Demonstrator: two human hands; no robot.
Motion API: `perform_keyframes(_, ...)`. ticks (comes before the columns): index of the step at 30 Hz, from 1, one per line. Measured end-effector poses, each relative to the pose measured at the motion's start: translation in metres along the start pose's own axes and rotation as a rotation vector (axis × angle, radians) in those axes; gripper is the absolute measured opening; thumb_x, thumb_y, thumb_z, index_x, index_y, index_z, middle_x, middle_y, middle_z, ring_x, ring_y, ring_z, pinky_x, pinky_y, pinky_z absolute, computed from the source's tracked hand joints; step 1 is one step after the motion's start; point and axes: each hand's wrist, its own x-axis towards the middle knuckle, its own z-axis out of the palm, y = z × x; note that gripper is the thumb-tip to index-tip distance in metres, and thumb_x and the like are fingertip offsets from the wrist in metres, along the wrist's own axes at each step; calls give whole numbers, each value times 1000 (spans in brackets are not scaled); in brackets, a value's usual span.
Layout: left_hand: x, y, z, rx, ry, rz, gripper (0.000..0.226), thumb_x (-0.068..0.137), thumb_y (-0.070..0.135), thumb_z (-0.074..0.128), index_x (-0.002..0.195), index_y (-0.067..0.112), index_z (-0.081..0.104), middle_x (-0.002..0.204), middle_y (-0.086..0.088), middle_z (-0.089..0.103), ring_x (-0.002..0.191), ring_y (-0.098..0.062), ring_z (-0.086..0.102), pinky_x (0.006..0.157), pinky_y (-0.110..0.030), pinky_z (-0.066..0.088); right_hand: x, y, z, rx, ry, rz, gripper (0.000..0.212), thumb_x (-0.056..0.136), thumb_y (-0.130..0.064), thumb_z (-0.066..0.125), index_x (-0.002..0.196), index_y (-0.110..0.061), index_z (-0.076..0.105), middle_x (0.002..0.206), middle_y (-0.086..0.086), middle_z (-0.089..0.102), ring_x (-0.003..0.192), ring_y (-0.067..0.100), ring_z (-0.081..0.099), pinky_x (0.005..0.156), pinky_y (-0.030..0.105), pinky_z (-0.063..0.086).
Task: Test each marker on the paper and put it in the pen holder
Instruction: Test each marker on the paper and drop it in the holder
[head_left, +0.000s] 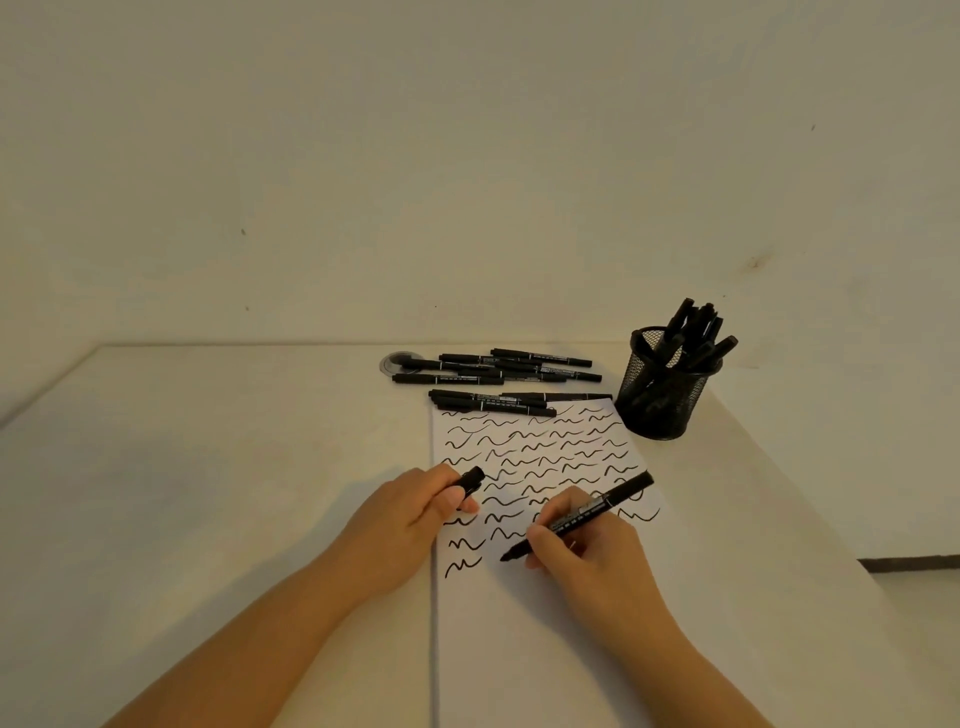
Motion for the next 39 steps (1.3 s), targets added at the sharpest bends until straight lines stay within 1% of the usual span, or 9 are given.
perform_keyframes(3, 1, 0, 2, 0, 9, 8, 23, 96, 32, 35, 89, 41, 55, 93, 25, 63, 95, 1, 55, 85, -28, 45, -2, -1, 1, -51, -71, -28, 16, 80, -17, 62, 67, -26, 59, 64, -3, 69, 54, 0, 52, 54, 13, 40)
perform_keyframes(8, 0, -1, 2, 11, 23, 6, 25, 96, 32, 36, 83, 46, 52, 92, 24, 64, 93, 2, 54, 84, -28, 45, -1, 1, 0, -121, -61, -79, 14, 82, -20, 62, 70, -25, 58, 68, 6, 66, 46, 4, 39, 49, 18, 34)
perform_keyframes(16, 0, 1, 3, 2, 17, -21, 22, 96, 29, 37, 91, 33, 58, 91, 27, 63, 94, 1, 55, 84, -26, 44, 0, 8, -2, -151, 94, -65, 18, 82, -17, 60, 67, -22, 53, 58, 2, 61, 47, 3, 45, 45, 15, 36)
perform_keyframes(21, -3, 2, 3, 114, 45, 41, 28, 95, 38, 33, 90, 26, 58, 82, 21, 59, 83, -1, 50, 71, -25, 41, 5, 11, -14, 181, 272, -15, 13, 83, -19, 61, 70, -22, 57, 58, -5, 64, 52, 3, 54, 52, 12, 41)
perform_keyframes(26, -5, 10, 7, 302, 49, 246, 43, 90, 49, 22, 90, 21, 55, 76, 26, 40, 77, -3, 38, 66, -17, 33, 8, 12, -20, 564, 122, 17, 25, 84, -4, 57, 69, -23, 65, 55, 1, 58, 49, 13, 48, 49, 19, 41)
perform_keyframes(29, -6, 14, 8, 337, 37, 297, 41, 91, 46, 23, 90, 21, 55, 78, 23, 40, 77, -2, 35, 68, -21, 33, 7, 10, -19, 733, 44, 14, 14, 75, -21, 56, 66, -20, 67, 54, 4, 57, 50, 12, 49, 46, 20, 40)
perform_keyframes(31, -6, 16, 8, 344, 36, 302, 41, 91, 46, 23, 89, 21, 55, 78, 22, 40, 76, -3, 35, 68, -22, 33, 7, 10, -19, 737, 40, 8, 17, 76, -23, 54, 66, -18, 67, 53, 5, 57, 49, 13, 49, 45, 20, 40)
perform_keyframes(35, -6, 18, 8, 332, 33, 299, 41, 91, 47, 23, 90, 22, 55, 79, 22, 42, 77, -4, 38, 68, -23, 35, 7, 9, -17, 643, 59, -5, 36, 90, -7, 46, 65, -20, 68, 52, 4, 58, 50, 12, 50, 46, 18, 40)
perform_keyframes(39, -8, 19, 9, 332, 31, 310, 41, 91, 46, 24, 91, 22, 57, 81, 19, 46, 79, -5, 40, 70, -26, 37, 4, 6, -16, 539, 54, -22, 35, 90, -1, 45, 68, -19, 66, 53, 4, 61, 50, 11, 51, 47, 17, 41)
